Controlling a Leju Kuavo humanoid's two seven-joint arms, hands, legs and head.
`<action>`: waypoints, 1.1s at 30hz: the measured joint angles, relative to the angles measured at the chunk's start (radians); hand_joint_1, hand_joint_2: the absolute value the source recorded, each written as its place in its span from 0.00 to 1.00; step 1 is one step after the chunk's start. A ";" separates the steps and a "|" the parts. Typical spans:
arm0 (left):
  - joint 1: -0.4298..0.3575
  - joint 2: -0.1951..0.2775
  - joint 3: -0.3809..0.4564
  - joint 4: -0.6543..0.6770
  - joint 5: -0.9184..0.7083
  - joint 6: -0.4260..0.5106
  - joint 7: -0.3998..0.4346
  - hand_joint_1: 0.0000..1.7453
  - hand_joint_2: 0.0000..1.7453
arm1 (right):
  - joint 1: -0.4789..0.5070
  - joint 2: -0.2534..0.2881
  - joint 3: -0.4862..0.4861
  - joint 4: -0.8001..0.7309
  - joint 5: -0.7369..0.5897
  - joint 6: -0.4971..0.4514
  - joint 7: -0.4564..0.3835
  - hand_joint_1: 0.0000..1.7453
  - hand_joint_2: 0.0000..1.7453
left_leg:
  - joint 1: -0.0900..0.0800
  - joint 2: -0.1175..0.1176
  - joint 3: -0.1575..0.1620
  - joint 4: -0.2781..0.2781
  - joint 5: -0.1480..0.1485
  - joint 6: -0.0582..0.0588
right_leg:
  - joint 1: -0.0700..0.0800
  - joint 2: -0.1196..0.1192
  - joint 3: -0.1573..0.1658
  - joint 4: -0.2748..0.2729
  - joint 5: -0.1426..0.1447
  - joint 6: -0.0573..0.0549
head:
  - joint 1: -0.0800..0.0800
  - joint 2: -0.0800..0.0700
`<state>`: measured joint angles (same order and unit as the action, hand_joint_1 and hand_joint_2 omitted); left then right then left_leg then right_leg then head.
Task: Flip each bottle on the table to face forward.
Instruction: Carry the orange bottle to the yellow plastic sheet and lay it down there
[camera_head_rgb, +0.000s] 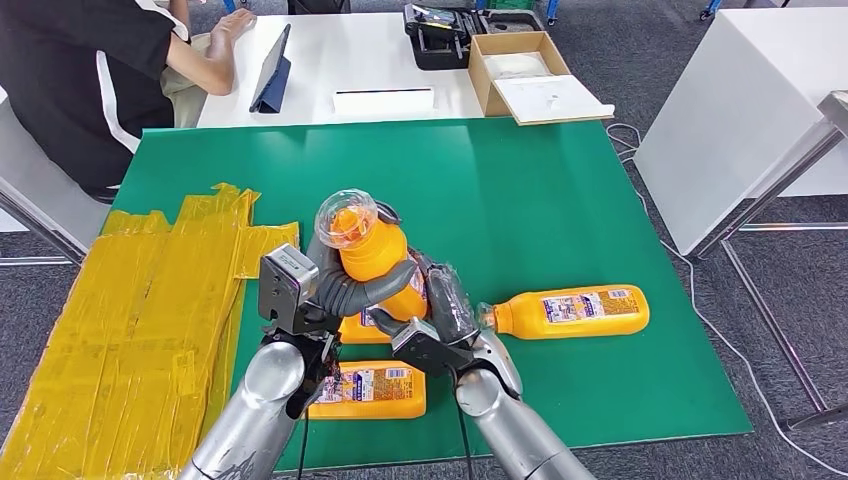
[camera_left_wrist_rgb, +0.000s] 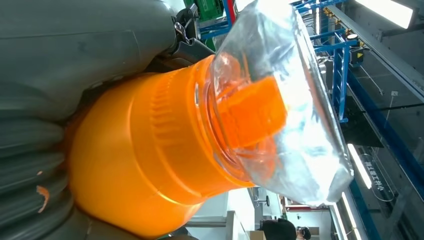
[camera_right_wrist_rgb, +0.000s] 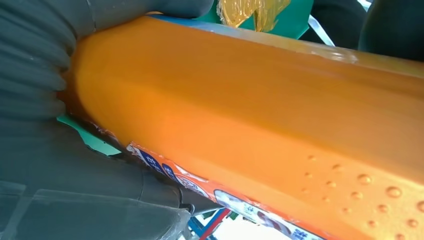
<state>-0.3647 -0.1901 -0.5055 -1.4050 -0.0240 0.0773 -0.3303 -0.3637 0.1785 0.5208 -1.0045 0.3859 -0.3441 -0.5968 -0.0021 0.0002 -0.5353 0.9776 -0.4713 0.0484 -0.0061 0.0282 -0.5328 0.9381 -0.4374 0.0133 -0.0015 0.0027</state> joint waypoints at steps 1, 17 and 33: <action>0.000 0.000 0.000 0.000 0.000 0.002 -0.002 1.00 1.00 | -0.002 0.001 0.001 0.004 -0.004 -0.001 -0.004 1.00 1.00 | 0.000 0.000 0.000 0.000 0.000 0.000 | 0.000 0.000 0.000 0.000 0.000 0.000 | 0.000 0.000; 0.001 0.001 0.033 0.000 0.012 0.034 -0.031 1.00 1.00 | -0.019 0.004 0.014 0.014 -0.032 -0.034 -0.024 0.01 1.00 | 0.000 0.000 0.000 0.000 0.000 0.000 | 0.000 0.000 0.000 0.000 0.000 0.000 | 0.000 0.000; 0.061 0.038 0.157 -0.049 0.039 0.067 -0.071 1.00 1.00 | 0.057 -0.044 0.022 -0.258 -0.049 -0.025 0.014 0.00 1.00 | 0.000 0.000 0.000 0.000 0.000 0.000 | 0.000 0.000 -0.001 0.000 0.000 0.000 | 0.000 0.000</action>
<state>-0.3034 -0.1520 -0.3482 -1.4536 0.0148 0.1442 -0.4011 -0.3069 0.1341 0.5431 -1.2622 0.3372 -0.3693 -0.5825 -0.0020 0.0004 -0.5354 0.9776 -0.4712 0.0481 -0.0060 0.0283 -0.5335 0.9382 -0.4375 0.0133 -0.0011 0.0027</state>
